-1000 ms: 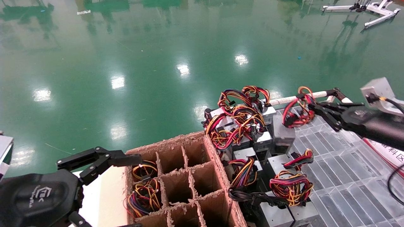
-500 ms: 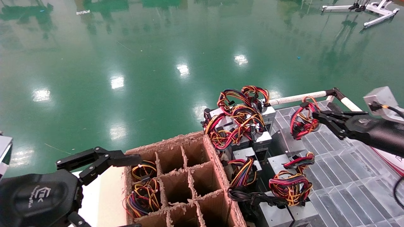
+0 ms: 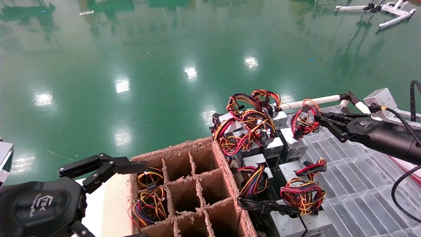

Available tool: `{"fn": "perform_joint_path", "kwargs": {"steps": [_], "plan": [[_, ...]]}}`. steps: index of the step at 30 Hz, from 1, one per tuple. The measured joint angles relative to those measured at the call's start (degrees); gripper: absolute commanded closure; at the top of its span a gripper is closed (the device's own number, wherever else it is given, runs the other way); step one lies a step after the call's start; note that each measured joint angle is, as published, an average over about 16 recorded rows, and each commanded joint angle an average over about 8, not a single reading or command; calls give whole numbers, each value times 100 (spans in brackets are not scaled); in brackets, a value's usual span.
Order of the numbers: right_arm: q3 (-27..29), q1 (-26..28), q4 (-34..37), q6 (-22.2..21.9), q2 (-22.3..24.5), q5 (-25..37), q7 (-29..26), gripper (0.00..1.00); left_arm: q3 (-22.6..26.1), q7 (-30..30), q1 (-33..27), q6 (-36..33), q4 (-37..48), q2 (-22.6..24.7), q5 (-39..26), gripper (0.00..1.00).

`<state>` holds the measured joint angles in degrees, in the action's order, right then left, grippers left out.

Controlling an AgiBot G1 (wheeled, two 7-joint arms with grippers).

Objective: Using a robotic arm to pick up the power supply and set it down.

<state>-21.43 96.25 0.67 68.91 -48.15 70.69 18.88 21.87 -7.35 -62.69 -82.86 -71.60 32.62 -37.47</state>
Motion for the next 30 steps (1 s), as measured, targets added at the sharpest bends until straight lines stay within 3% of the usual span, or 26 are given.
{"fn": "perform_joint_path", "kwargs": {"steps": [18,30], "plan": [[6,272,-215,387,181,-25,-155,0,0,0,0,1,1,0,0,0],[55,-73,-1119,657,351,-340,-513,0,0,1,1,2,2,-1,0,0]]}}
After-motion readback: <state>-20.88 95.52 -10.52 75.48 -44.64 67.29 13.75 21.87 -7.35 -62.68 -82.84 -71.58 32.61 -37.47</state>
